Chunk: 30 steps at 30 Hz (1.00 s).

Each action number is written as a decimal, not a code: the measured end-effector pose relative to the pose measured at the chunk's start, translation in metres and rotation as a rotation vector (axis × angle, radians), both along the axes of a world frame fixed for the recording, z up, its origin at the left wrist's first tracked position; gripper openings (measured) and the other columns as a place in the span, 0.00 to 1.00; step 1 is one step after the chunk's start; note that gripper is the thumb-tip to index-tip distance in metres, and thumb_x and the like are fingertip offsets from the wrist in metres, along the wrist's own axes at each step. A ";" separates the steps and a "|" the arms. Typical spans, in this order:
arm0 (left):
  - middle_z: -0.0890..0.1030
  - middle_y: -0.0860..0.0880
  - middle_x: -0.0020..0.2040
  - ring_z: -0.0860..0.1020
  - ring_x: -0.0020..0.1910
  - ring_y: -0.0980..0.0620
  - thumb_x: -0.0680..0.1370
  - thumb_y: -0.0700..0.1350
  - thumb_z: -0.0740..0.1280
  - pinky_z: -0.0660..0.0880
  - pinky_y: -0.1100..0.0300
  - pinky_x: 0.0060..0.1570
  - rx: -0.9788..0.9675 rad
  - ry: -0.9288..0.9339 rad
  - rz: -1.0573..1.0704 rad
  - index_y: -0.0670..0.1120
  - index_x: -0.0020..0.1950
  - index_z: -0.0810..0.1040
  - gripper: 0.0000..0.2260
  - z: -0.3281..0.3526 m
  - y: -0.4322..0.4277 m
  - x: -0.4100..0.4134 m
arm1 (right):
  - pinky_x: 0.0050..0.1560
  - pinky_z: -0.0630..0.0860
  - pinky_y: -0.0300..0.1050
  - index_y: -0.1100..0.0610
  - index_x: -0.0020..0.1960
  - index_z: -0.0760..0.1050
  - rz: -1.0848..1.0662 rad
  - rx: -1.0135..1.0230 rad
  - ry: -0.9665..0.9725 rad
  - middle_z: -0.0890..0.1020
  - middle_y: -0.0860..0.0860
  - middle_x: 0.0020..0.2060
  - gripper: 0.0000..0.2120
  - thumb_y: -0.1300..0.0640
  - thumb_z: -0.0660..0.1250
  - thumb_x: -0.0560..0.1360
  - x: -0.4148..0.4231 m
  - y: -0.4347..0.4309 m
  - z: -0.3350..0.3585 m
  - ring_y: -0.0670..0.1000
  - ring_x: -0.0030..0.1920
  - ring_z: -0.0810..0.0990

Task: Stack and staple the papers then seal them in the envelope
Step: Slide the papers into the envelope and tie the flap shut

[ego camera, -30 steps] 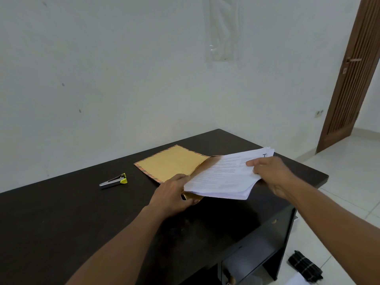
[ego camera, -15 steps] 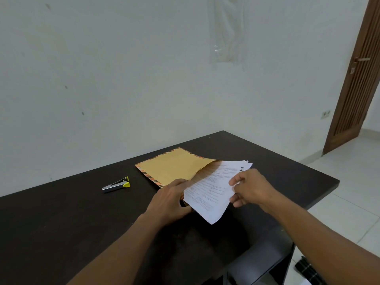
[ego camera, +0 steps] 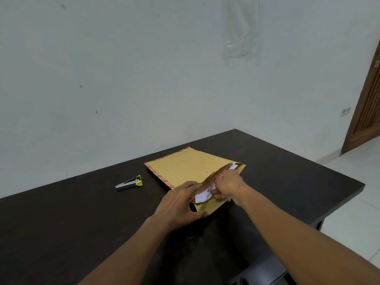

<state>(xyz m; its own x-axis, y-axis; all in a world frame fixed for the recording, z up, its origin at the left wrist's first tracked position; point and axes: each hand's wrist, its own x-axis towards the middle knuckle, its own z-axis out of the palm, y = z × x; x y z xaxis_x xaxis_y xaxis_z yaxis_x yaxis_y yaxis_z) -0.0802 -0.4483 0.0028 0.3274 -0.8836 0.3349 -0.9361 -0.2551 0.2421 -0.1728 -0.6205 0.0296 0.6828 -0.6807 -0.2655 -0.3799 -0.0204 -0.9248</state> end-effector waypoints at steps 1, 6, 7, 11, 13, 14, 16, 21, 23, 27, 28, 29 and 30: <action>0.72 0.57 0.71 0.74 0.64 0.56 0.69 0.66 0.71 0.74 0.59 0.62 0.005 0.000 0.002 0.53 0.76 0.68 0.38 0.000 0.001 0.000 | 0.36 0.83 0.46 0.66 0.60 0.75 0.014 0.015 0.006 0.83 0.59 0.47 0.11 0.67 0.61 0.78 0.004 0.002 -0.001 0.53 0.39 0.84; 0.72 0.57 0.71 0.74 0.64 0.57 0.71 0.67 0.70 0.73 0.59 0.62 0.032 0.017 0.020 0.53 0.75 0.69 0.37 -0.002 0.006 -0.002 | 0.28 0.80 0.43 0.64 0.56 0.75 0.073 -0.055 0.158 0.83 0.59 0.45 0.09 0.65 0.59 0.79 0.006 0.004 -0.005 0.51 0.31 0.84; 0.73 0.57 0.70 0.74 0.64 0.57 0.71 0.68 0.69 0.73 0.59 0.62 0.045 0.018 0.026 0.53 0.75 0.69 0.36 -0.002 0.007 -0.002 | 0.24 0.76 0.40 0.63 0.53 0.76 0.107 -0.203 0.248 0.84 0.59 0.42 0.07 0.64 0.60 0.78 0.001 0.002 -0.002 0.49 0.26 0.82; 0.74 0.59 0.69 0.73 0.65 0.58 0.70 0.73 0.65 0.73 0.57 0.63 0.131 0.026 0.059 0.55 0.73 0.71 0.36 0.001 0.016 0.003 | 0.39 0.79 0.47 0.56 0.48 0.77 0.050 -0.785 0.276 0.82 0.53 0.42 0.06 0.57 0.64 0.74 -0.015 -0.012 0.014 0.53 0.41 0.82; 0.74 0.60 0.69 0.72 0.65 0.59 0.69 0.74 0.66 0.73 0.58 0.63 0.202 0.050 0.066 0.57 0.73 0.71 0.37 0.001 0.019 0.006 | 0.56 0.76 0.54 0.50 0.56 0.77 0.221 -0.922 0.252 0.80 0.50 0.56 0.12 0.52 0.66 0.74 -0.021 -0.019 0.016 0.55 0.58 0.76; 0.74 0.60 0.68 0.73 0.64 0.59 0.69 0.73 0.66 0.74 0.58 0.63 0.216 0.078 0.084 0.57 0.72 0.71 0.36 -0.003 0.028 0.010 | 0.63 0.71 0.57 0.47 0.61 0.76 0.391 -0.952 0.302 0.77 0.49 0.62 0.16 0.48 0.66 0.74 -0.015 -0.016 0.013 0.55 0.65 0.71; 0.76 0.60 0.65 0.74 0.61 0.60 0.71 0.71 0.67 0.75 0.57 0.61 0.229 0.103 0.107 0.57 0.68 0.75 0.30 -0.008 0.037 0.013 | 0.69 0.63 0.61 0.42 0.66 0.72 0.627 -0.928 0.465 0.72 0.47 0.67 0.25 0.36 0.66 0.71 -0.014 -0.013 0.003 0.54 0.70 0.66; 0.83 0.57 0.51 0.79 0.51 0.55 0.77 0.58 0.65 0.79 0.51 0.51 0.136 0.083 0.199 0.54 0.54 0.82 0.12 -0.012 0.042 0.020 | 0.65 0.65 0.58 0.44 0.66 0.72 0.685 -1.024 0.486 0.74 0.47 0.60 0.23 0.37 0.66 0.74 -0.024 -0.011 -0.015 0.52 0.63 0.72; 0.84 0.57 0.47 0.80 0.47 0.54 0.77 0.57 0.63 0.79 0.50 0.48 0.086 0.119 0.238 0.54 0.53 0.82 0.12 -0.015 0.043 0.027 | 0.60 0.67 0.55 0.47 0.60 0.76 0.632 -1.113 0.400 0.77 0.47 0.56 0.13 0.45 0.63 0.79 -0.023 -0.008 -0.014 0.52 0.58 0.74; 0.83 0.55 0.52 0.80 0.52 0.52 0.77 0.55 0.67 0.79 0.50 0.51 0.016 0.171 0.294 0.55 0.58 0.79 0.11 -0.018 0.045 0.034 | 0.48 0.72 0.47 0.48 0.52 0.78 0.576 -1.003 0.312 0.78 0.49 0.47 0.07 0.48 0.63 0.79 -0.020 -0.003 -0.013 0.52 0.47 0.75; 0.83 0.55 0.55 0.80 0.54 0.53 0.76 0.54 0.68 0.78 0.50 0.53 -0.001 0.174 0.298 0.56 0.60 0.78 0.13 -0.019 0.046 0.035 | 0.46 0.72 0.46 0.48 0.52 0.78 0.575 -0.961 0.311 0.76 0.49 0.47 0.06 0.48 0.65 0.79 -0.018 -0.001 -0.013 0.52 0.47 0.75; 0.82 0.55 0.57 0.79 0.57 0.54 0.76 0.53 0.69 0.77 0.51 0.56 -0.017 0.174 0.304 0.57 0.62 0.76 0.15 -0.020 0.048 0.036 | 0.46 0.72 0.46 0.46 0.51 0.78 0.571 -0.933 0.310 0.76 0.49 0.48 0.05 0.47 0.66 0.78 -0.015 0.000 -0.014 0.52 0.48 0.76; 0.80 0.56 0.60 0.78 0.58 0.55 0.77 0.52 0.70 0.77 0.52 0.57 -0.032 0.172 0.310 0.56 0.64 0.75 0.16 -0.021 0.049 0.036 | 0.47 0.72 0.46 0.45 0.50 0.77 0.564 -0.912 0.306 0.76 0.49 0.50 0.04 0.47 0.67 0.77 -0.012 0.002 -0.015 0.53 0.49 0.76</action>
<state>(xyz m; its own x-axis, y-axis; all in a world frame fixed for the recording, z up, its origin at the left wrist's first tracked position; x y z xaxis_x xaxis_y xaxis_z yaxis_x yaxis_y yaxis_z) -0.0438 -0.3992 -0.0184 0.6323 -0.7234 0.2773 -0.7602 -0.5105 0.4019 -0.1852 -0.6188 0.0143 0.9470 -0.3194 -0.0345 -0.3112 -0.8857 -0.3446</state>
